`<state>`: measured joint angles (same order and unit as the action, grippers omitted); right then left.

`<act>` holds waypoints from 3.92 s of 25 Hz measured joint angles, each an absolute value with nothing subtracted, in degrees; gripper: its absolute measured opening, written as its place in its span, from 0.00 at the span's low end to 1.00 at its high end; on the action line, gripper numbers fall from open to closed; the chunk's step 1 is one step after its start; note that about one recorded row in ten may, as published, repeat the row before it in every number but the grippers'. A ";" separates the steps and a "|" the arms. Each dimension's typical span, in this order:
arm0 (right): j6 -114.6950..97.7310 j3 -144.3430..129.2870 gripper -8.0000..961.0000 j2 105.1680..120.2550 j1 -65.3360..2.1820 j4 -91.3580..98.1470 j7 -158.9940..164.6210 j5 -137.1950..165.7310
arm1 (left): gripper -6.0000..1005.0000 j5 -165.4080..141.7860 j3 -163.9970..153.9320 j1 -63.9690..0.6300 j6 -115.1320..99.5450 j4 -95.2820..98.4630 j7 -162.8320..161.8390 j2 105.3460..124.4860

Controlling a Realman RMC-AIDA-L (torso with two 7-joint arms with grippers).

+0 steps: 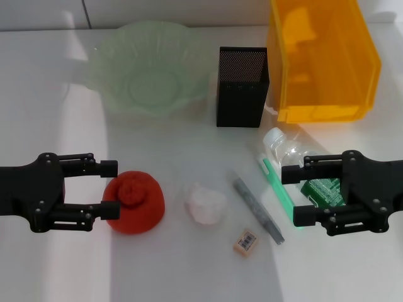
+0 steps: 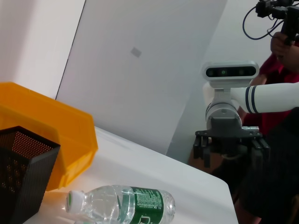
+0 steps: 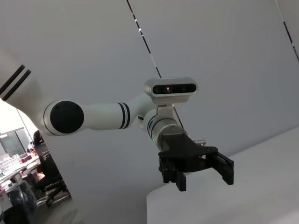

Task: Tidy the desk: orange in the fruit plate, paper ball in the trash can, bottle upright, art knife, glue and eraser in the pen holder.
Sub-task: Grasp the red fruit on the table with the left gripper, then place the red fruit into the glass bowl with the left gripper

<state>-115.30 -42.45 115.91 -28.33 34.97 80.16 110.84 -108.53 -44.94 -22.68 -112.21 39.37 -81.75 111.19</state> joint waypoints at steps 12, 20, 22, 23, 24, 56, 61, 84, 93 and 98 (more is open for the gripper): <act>-115.22 -42.10 0.74 116.63 -28.68 34.95 79.84 110.84 | 0.78 -108.33 -45.00 -22.66 -112.50 39.38 -81.75 111.07; -113.82 -41.62 0.74 116.63 -26.87 34.88 79.67 110.37 | 0.78 -108.69 -45.32 -23.36 -109.92 44.68 -85.56 111.66; -112.68 -41.28 0.74 116.61 -25.78 34.89 79.67 110.33 | 0.78 -108.92 -45.42 -23.83 -108.34 46.24 -86.74 111.89; -112.10 -41.06 0.74 116.60 -25.22 34.89 79.66 110.31 | 0.78 -108.92 -45.42 -23.83 -108.34 46.24 -86.74 111.89; -111.58 -40.76 0.74 116.62 -24.61 34.89 79.64 110.30 | 0.78 -109.70 -45.48 -24.23 -106.89 46.87 -87.37 112.13; -108.70 -39.46 0.74 116.72 -24.07 32.69 78.75 110.42 | 0.33 -129.76 -45.11 -28.78 -90.45 44.03 -82.67 117.56; -108.63 -39.46 0.74 116.78 -23.69 32.69 78.70 110.33 | 0.28 -129.55 -45.00 -28.74 -90.75 44.03 -82.58 117.57; -105.71 -32.98 0.74 118.80 -23.38 26.70 74.31 110.27 | 0.17 -108.29 -42.68 -43.28 -55.51 36.13 -87.87 118.62; -104.93 -32.95 0.74 119.07 -23.48 24.46 73.44 110.30 | 0.19 -108.19 -43.05 -45.40 -47.39 32.12 -88.44 118.65; -104.86 -32.88 0.74 119.09 -23.79 24.41 73.42 110.31 | 0.32 -104.55 -43.18 -43.98 -47.37 32.02 -88.07 118.64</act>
